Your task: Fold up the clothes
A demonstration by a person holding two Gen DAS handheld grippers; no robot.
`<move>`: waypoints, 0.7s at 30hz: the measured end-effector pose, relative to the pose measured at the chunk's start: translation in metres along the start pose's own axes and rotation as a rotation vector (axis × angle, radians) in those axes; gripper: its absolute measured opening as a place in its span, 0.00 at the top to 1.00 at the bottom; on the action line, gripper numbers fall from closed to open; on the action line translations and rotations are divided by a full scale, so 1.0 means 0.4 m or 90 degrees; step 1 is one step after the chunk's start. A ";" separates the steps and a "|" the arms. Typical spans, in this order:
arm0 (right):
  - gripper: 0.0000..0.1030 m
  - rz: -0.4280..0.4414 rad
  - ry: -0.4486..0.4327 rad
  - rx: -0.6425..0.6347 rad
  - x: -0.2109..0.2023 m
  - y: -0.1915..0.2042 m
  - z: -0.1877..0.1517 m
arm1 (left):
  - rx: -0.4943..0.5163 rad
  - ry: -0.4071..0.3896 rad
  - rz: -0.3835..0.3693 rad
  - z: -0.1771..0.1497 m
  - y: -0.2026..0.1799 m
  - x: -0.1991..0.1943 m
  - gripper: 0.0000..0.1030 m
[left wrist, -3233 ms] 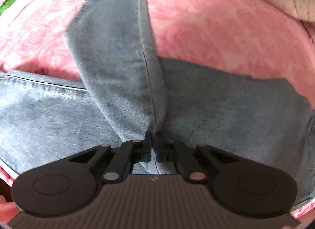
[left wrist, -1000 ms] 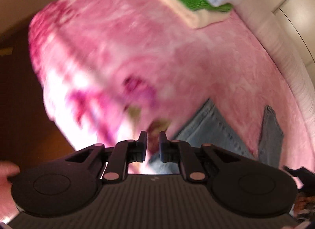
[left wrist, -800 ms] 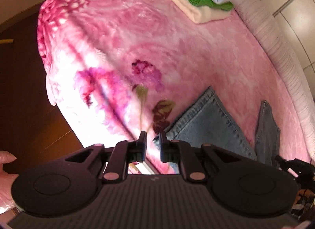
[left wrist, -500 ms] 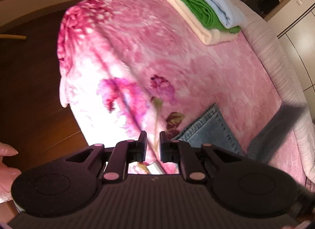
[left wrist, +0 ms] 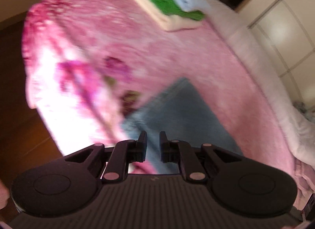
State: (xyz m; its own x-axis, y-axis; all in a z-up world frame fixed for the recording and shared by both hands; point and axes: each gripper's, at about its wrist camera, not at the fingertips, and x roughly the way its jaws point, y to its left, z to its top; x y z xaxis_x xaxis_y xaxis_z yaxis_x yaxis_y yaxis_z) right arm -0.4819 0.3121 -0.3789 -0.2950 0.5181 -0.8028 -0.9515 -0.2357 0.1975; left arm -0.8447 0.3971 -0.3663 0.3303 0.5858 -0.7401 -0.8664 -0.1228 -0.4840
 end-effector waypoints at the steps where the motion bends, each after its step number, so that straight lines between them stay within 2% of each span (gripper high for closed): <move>1: 0.70 -0.018 -0.015 0.003 -0.020 -0.028 -0.015 | 0.004 -0.009 -0.010 -0.011 -0.009 0.011 0.92; 6: 0.70 -0.098 -0.101 -0.007 -0.124 -0.137 -0.119 | 0.019 -0.055 -0.047 -0.063 -0.017 0.033 0.92; 10: 0.70 -0.132 -0.164 -0.032 -0.171 -0.167 -0.199 | 0.044 -0.092 -0.058 -0.107 0.000 0.035 0.88; 13: 0.70 -0.181 -0.192 -0.059 -0.181 -0.149 -0.269 | 0.062 -0.110 -0.068 -0.141 0.017 0.037 0.87; 16: 0.70 -0.227 -0.208 -0.079 -0.198 -0.103 -0.340 | 0.061 -0.089 -0.070 -0.160 0.027 0.030 0.87; 18: 0.70 -0.239 -0.197 -0.076 -0.217 -0.065 -0.377 | 0.057 -0.077 -0.084 -0.163 0.034 0.019 0.87; 21: 0.70 -0.243 -0.200 -0.144 -0.225 0.018 -0.422 | 0.068 -0.095 -0.103 -0.164 0.044 -0.005 0.83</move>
State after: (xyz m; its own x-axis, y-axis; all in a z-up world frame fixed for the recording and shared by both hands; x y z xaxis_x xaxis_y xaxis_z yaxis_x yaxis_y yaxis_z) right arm -0.4474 0.1248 -0.4002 0.0225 0.8145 -0.5797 -0.9640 -0.1360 -0.2285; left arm -0.8360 0.3412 -0.4042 0.4157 0.7041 -0.5758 -0.8439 0.0624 -0.5329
